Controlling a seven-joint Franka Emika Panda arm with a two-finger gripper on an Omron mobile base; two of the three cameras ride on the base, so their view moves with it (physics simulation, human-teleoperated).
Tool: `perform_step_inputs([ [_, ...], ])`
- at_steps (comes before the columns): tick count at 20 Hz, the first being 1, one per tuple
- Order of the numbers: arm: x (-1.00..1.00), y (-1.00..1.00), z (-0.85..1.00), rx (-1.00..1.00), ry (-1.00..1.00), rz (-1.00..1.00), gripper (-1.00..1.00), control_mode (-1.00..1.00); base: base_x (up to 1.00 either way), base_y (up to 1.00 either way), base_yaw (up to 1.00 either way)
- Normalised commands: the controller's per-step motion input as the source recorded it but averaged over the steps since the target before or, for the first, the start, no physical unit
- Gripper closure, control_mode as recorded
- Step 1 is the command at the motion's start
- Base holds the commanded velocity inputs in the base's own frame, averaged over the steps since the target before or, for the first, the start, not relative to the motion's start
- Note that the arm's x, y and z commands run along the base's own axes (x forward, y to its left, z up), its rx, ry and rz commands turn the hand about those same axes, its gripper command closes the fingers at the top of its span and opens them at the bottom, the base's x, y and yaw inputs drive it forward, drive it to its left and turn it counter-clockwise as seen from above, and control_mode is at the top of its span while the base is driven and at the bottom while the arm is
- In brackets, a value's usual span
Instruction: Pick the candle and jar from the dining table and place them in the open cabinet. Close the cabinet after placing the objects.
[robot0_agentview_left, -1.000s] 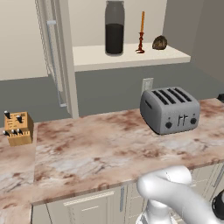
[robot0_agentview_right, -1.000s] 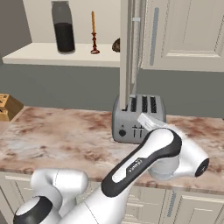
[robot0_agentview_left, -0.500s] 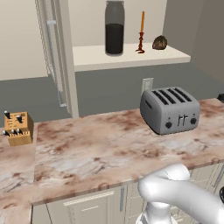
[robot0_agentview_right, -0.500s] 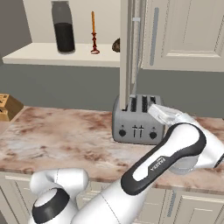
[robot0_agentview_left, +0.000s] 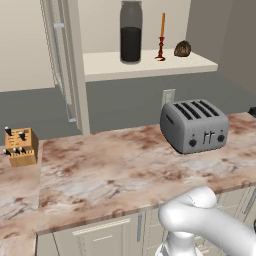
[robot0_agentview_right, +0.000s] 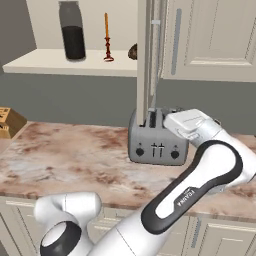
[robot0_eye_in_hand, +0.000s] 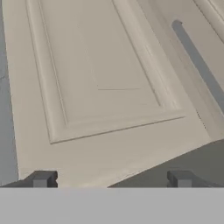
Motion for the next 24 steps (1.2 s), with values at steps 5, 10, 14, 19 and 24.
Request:
perform_step_inputs([
  [5,-0.09,0.76,0.48,0.0,-0.12,0.02,-1.0,-1.0,0.0,0.0,0.0],
  [10,-0.07,0.81,0.51,0.0,-0.11,0.02,-1.0,-1.0,0.0,0.0,0.0],
  [14,-0.09,0.97,0.44,0.0,-0.09,0.0,-1.0,-1.0,0.0,0.0,0.0],
  [19,0.0,0.98,0.27,0.0,-0.06,0.0,-1.0,-1.0,0.0,0.0,0.0],
  [24,0.3,0.71,0.29,0.0,-0.01,-0.04,-1.0,-1.0,0.0,0.0,0.0],
])
